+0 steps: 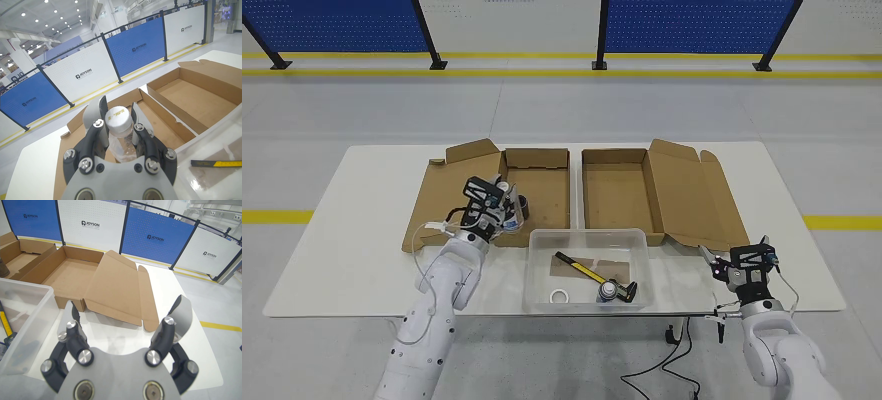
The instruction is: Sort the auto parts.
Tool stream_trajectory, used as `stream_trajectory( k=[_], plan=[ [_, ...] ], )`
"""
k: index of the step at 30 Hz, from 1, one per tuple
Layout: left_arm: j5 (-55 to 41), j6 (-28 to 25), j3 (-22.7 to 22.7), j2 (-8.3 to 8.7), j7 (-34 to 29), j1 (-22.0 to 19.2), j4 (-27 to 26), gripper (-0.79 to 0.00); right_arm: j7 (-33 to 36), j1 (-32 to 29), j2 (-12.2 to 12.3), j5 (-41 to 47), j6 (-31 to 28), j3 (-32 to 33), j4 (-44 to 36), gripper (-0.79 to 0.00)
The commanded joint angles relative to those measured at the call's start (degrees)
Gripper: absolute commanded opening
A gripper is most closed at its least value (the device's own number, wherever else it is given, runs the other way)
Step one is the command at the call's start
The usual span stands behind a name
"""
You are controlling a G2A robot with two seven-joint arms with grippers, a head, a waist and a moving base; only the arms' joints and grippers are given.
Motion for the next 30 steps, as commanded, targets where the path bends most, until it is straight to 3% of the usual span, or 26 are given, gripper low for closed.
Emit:
stream_trajectory(
  k=[1,27,30],
  plan=[
    [0.20,0.34,0.33,0.00,0.80,-0.11,0.80,-0.785,0.00,0.00,0.00,0.00,0.00,0.00,0.00,0.000],
    [3.15,3.68,3.46,-0.07,6.00,-4.92,11.83,-0.785,0.00,0.00,0.00,0.00,0.00,0.00,0.00,0.000],
    [3.28,4.02,3.53,-0.04,6.13,-4.99,12.45,-0.640,0.00,0.00,0.00,0.00,0.00,0.00,0.00,0.000]
  ],
)
